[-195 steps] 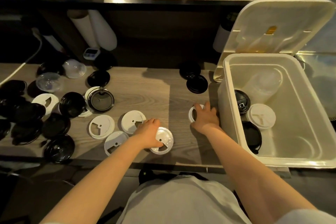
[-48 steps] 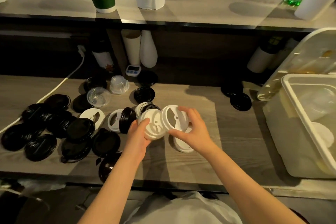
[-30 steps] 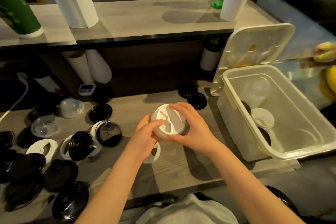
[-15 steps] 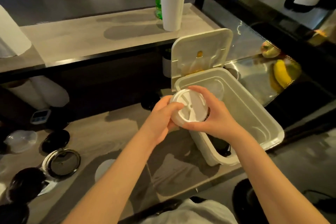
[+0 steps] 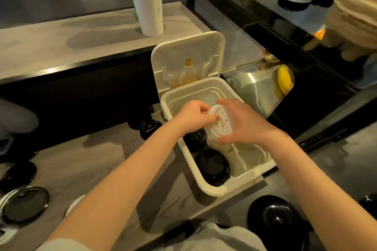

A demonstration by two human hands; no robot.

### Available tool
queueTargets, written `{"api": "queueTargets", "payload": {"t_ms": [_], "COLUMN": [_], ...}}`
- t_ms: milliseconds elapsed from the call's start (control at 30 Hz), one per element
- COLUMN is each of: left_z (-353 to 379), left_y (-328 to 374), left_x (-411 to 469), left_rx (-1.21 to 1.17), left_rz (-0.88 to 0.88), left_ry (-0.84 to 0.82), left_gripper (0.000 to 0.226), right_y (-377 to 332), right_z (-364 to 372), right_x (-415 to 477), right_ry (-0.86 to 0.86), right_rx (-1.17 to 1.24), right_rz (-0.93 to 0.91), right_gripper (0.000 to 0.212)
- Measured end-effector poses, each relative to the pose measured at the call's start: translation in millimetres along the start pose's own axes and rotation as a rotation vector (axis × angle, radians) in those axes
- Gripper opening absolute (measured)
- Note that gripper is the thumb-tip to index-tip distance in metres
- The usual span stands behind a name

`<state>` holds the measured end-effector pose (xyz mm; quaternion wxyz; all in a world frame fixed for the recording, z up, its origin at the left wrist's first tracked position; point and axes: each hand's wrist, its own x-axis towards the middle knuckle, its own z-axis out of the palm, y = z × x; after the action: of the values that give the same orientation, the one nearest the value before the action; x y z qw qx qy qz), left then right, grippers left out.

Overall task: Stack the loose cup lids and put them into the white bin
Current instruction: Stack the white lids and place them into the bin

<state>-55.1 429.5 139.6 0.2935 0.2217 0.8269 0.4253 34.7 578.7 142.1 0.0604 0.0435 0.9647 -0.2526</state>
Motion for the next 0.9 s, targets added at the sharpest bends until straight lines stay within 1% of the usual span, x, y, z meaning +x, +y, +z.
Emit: {"api": "queueTargets", "payload": {"t_ms": [67, 133, 167, 200, 267, 367, 433, 533, 600, 700, 733, 833, 900], "left_z": [1.9, 0.1, -1.7, -3.1, -4.2, -0.4, 2.9, 8.5, 13.8, 18.7, 19.7, 21.4, 22.4], "left_y": [-6.0, -14.5, -19.8, -25.9, -34.6, -38.0, -37.2, -37.3, -38.3, -40.2, -40.7, -41.0, -41.6], "left_x": [6.1, 8.8, 9.6, 11.1, 14.4, 19.7, 23.4, 29.3, 31.2, 34.3, 35.5, 37.7, 38.4], "left_rx": [0.092, 0.337, 0.503, 0.670, 0.949, 1.191, 1.274, 1.395, 1.477, 1.555, 1.563, 1.571, 1.581], "left_rz": [0.014, 0.043, 0.081, 0.120, 0.170, 0.184, 0.136, 0.007, -0.055, -0.097, -0.102, -0.118, -0.111], "left_ry": [-0.010, 0.037, 0.055, 0.049, -0.018, -0.143, -0.247, -0.371, -0.405, -0.431, -0.436, -0.456, -0.463], "left_gripper": [0.037, 0.050, 0.052, 0.049, 0.040, 0.034, 0.032, 0.035, 0.039, 0.043, 0.043, 0.044, 0.044], "right_y": [5.7, 11.9, 14.6, 16.7, 19.1, 22.8, 27.6, 33.3, 36.0, 36.5, 36.5, 33.6, 31.4], "right_z": [2.7, 6.6, 10.1, 14.4, 27.0, 46.0, 53.8, 57.8, 59.2, 60.9, 61.4, 59.2, 57.3], "right_x": [6.8, 13.0, 16.2, 19.4, 26.5, 38.0, 44.3, 51.1, 53.6, 54.1, 53.8, 52.9, 51.9], "right_ry": [-0.015, -0.030, -0.045, -0.069, -0.139, -0.227, -0.264, -0.318, -0.335, -0.359, -0.359, -0.296, -0.271], "right_rx": [-0.091, -0.199, -0.263, -0.333, -0.445, -0.524, -0.510, -0.364, -0.285, -0.227, -0.251, -0.455, -0.531], "right_rz": [-0.005, 0.000, -0.005, -0.021, -0.049, -0.038, 0.018, 0.130, 0.177, 0.220, 0.205, 0.084, 0.037], "right_gripper": [0.098, 0.096, 0.096, 0.096, 0.096, 0.093, 0.096, 0.097, 0.091, 0.086, 0.085, 0.086, 0.085]}}
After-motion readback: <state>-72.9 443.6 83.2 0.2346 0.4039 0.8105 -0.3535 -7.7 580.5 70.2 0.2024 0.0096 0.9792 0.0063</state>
